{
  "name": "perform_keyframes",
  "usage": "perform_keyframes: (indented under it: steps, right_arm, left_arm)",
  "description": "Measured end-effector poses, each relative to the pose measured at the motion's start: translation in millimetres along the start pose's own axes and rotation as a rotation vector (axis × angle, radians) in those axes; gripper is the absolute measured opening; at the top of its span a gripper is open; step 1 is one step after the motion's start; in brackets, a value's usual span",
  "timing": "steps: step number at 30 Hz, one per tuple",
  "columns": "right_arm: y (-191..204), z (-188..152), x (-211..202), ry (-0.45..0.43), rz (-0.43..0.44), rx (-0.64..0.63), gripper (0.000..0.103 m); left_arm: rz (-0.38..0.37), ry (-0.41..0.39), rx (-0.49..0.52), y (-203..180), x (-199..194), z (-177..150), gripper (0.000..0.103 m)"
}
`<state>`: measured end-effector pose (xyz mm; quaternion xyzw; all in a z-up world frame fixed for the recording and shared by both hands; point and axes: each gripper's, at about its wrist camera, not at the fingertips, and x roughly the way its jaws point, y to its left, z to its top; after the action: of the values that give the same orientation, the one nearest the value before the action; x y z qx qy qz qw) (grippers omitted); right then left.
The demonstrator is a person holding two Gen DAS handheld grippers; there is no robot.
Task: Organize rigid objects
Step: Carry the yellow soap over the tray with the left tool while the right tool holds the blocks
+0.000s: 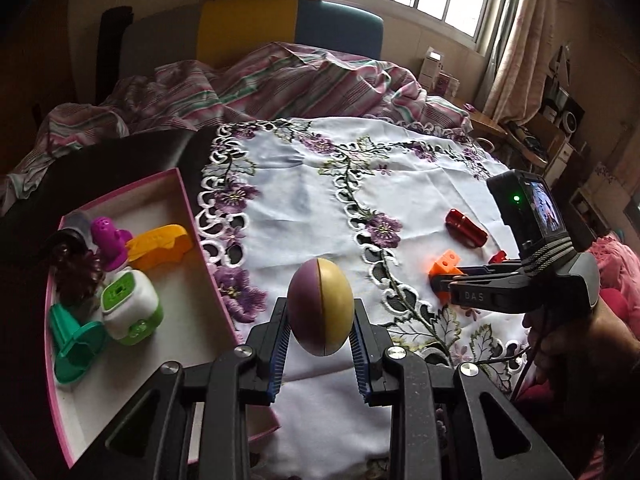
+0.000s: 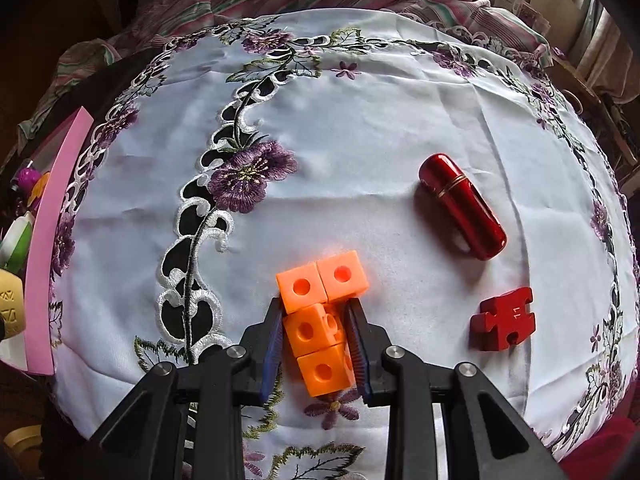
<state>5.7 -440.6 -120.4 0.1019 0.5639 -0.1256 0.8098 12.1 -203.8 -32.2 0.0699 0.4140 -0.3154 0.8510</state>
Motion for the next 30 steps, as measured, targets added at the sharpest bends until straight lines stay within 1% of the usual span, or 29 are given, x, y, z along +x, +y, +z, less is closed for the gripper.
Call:
perform_keyframes:
  steps: [3,9,16,23,25,30]
  right_arm:
    - [1,0,0,-0.001,-0.005,-0.006,0.03]
    - [4,0,-1,-0.004,-0.015,-0.016,0.03]
    - [4,0,-2,-0.006,-0.021,-0.022,0.03]
    - [6,-1,-4,-0.009,-0.03,-0.031,0.03]
    - [6,-2,-4,-0.009,-0.03,-0.031,0.03]
    - [6,-2,-5,-0.01,-0.033,-0.034,0.029]
  left_arm:
    - [0.013,-0.002,-0.012,7,-3,-2,0.029]
    - [0.069,-0.009,-0.041,25,-11,-8,0.029]
    - [0.139,-0.004,-0.1,61,-20,-18,0.029]
    - [0.199,0.023,-0.167,98,-28,-39,0.029]
    - [0.209,0.033,-0.204,114,-32,-47,0.029]
    - [0.253,0.055,-0.25,144,-37,-64,0.029]
